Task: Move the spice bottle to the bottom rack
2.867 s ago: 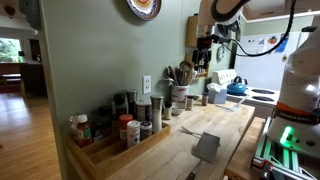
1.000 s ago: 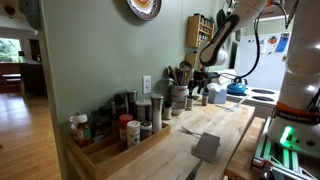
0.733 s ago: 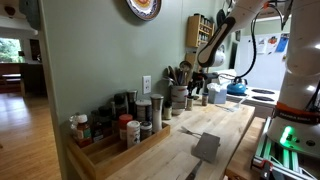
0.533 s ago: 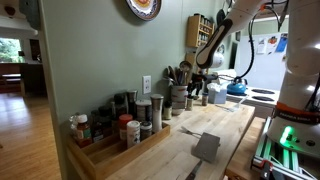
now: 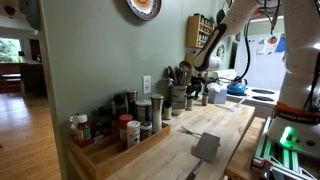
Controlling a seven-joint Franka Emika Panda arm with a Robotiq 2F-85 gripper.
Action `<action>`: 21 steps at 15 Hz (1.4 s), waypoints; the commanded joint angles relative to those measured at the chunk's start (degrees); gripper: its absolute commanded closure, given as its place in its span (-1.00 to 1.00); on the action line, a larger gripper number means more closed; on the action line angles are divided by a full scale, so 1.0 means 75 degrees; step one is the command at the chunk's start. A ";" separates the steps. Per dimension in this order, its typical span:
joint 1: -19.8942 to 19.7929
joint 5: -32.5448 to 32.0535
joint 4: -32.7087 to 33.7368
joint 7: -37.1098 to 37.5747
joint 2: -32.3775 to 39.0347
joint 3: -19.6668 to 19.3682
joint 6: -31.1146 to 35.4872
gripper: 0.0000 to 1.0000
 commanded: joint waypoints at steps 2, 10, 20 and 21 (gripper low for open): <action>-0.0237 0.0255 0.0227 -0.0272 0.0347 0.0227 0.0374 -0.48; -0.0219 -0.0061 0.0138 -0.0172 0.0143 0.0134 0.0107 0.39; -0.0136 0.0279 -0.0855 -0.0237 -0.2795 -0.0245 -0.2543 0.39; -0.0126 0.0460 -0.0822 -0.0239 -0.3134 -0.0351 -0.2836 0.39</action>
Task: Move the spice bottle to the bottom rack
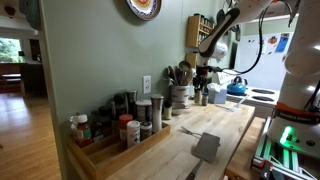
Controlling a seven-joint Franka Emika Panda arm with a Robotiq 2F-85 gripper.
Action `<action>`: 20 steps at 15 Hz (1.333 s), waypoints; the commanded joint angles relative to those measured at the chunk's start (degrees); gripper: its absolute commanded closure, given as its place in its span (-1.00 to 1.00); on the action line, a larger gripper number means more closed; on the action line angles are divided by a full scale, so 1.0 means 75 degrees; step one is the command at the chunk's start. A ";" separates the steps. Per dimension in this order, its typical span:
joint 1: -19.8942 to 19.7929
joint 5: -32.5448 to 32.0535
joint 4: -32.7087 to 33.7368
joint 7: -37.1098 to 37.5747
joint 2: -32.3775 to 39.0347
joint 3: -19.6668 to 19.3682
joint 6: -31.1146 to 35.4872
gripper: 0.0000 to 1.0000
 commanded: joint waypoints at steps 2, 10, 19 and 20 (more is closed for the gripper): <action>0.0009 0.0556 -0.0327 0.0090 -0.1903 -0.0484 -0.0929 0.39; -0.0597 0.0351 0.0517 0.1294 -0.2861 -0.1199 -0.1247 0.39; -0.0725 0.0304 0.0742 0.1560 -0.2776 -0.1267 -0.0979 0.39; -0.0748 0.0350 0.0865 0.1533 -0.2680 -0.1336 -0.0864 0.39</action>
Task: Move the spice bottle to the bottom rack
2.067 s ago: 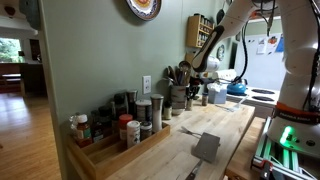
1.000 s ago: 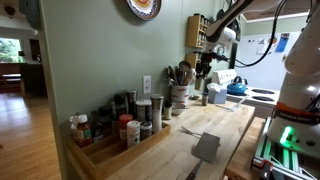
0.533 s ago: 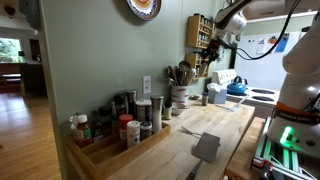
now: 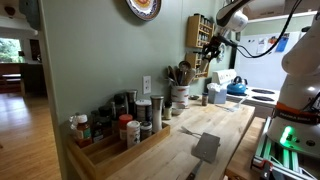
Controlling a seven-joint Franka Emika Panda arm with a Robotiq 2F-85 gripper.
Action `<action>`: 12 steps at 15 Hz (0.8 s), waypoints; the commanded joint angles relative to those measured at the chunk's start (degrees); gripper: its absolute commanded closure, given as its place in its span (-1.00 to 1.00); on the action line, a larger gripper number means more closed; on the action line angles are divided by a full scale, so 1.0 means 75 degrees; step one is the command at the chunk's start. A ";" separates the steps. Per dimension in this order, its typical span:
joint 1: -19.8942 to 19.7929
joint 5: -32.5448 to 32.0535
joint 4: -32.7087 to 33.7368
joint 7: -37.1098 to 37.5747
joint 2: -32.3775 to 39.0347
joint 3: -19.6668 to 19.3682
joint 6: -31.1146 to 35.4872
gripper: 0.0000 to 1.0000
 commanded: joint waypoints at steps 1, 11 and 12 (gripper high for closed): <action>0.0023 0.0107 0.0261 -0.0072 0.0162 -0.0226 0.0212 0.39; 0.0270 0.1793 0.1409 -0.0508 0.0569 -0.1209 0.0535 0.39; 0.0293 0.1991 0.1490 -0.0560 0.0602 -0.1257 0.0542 0.39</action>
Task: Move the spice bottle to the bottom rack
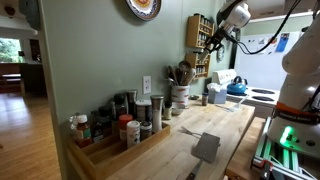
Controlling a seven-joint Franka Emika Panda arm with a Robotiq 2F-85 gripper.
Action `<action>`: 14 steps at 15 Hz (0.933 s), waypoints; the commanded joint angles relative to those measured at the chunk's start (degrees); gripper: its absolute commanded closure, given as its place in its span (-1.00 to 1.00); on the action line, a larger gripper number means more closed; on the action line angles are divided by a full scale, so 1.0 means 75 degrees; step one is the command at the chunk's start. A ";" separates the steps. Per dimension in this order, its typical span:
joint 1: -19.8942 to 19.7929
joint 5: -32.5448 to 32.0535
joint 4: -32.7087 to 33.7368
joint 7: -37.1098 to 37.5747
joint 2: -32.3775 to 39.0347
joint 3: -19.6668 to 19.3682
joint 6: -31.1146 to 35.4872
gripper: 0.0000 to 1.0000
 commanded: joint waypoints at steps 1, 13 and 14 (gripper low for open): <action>0.0176 0.0789 0.0371 -0.0243 0.0227 -0.0277 0.0101 0.39; 0.0110 0.2247 0.0979 -0.0112 0.0990 -0.0266 0.0625 0.39; 0.0097 0.2351 0.1046 -0.0083 0.1072 -0.0246 0.0641 0.39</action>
